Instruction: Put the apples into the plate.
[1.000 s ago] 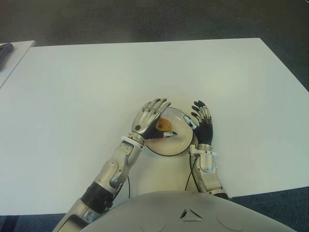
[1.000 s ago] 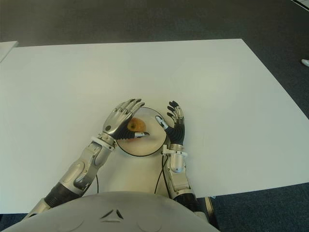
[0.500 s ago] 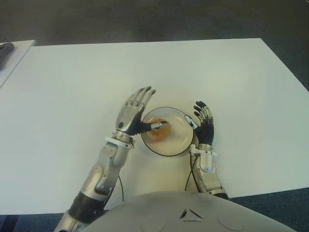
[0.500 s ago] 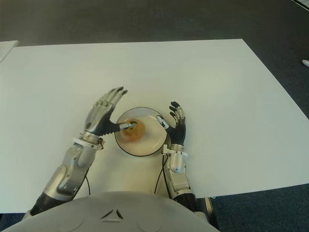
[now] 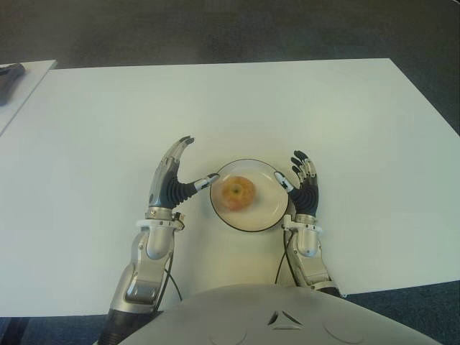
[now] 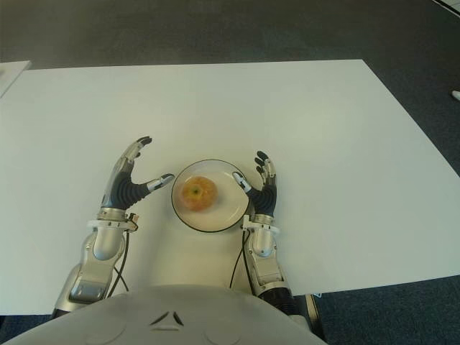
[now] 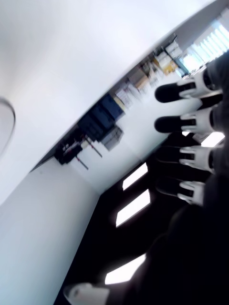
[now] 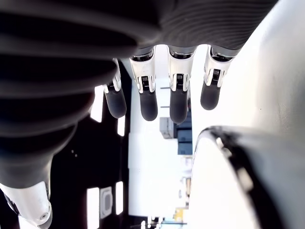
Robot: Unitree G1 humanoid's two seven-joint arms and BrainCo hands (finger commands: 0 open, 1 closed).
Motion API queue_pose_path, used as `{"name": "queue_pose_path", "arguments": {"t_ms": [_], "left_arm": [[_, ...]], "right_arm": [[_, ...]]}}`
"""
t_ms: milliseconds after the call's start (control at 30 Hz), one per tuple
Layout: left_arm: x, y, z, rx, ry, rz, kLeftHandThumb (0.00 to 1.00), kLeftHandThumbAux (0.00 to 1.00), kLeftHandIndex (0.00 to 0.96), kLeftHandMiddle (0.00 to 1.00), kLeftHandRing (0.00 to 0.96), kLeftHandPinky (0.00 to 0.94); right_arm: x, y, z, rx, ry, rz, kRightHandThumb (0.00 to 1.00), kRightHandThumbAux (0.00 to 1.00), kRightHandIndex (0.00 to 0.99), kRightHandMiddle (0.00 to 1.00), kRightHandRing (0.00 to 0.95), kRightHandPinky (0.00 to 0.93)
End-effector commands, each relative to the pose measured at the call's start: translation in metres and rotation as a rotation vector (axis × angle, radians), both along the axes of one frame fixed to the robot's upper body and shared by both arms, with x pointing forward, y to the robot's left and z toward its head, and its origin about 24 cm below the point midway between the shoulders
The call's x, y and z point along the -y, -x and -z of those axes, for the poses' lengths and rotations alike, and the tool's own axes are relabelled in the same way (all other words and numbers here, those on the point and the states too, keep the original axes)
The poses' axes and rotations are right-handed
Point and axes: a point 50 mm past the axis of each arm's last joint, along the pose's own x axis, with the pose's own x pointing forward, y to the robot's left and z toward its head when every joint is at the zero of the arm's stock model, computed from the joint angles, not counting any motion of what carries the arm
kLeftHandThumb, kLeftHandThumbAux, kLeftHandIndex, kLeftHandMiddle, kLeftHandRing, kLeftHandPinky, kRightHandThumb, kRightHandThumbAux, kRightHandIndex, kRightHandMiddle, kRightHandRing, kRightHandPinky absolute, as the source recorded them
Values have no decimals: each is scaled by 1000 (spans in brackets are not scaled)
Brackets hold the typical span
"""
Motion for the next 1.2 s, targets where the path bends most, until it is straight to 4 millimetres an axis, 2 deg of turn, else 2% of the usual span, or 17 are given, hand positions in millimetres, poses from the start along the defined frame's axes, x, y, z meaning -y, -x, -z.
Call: {"name": "queue_pose_path", "arguments": {"t_ms": [33, 333, 633, 1000, 1200], "left_arm": [[6, 3, 31, -204, 124, -21, 186, 563, 154, 119, 124, 169], [23, 20, 52, -365, 309, -28, 102, 651, 141, 116, 112, 142], [28, 27, 77, -407, 483, -95, 49, 676, 177, 190, 203, 250], [36, 29, 86, -394, 532, -117, 42, 721, 199, 266, 282, 311], [41, 36, 91, -411, 551, -180, 90, 730, 203, 282, 297, 322]], "right_arm": [[-5, 43, 46, -311, -23, 37, 448, 664, 158, 179, 167, 173], [3, 49, 45, -310, -3, 20, 440, 661, 151, 178, 172, 198], [8, 51, 43, -292, -7, 27, 433, 656, 152, 177, 184, 217], [9, 52, 41, -278, -10, 40, 463, 662, 162, 176, 178, 206], [9, 52, 40, -274, 3, 48, 473, 676, 162, 184, 181, 194]]}}
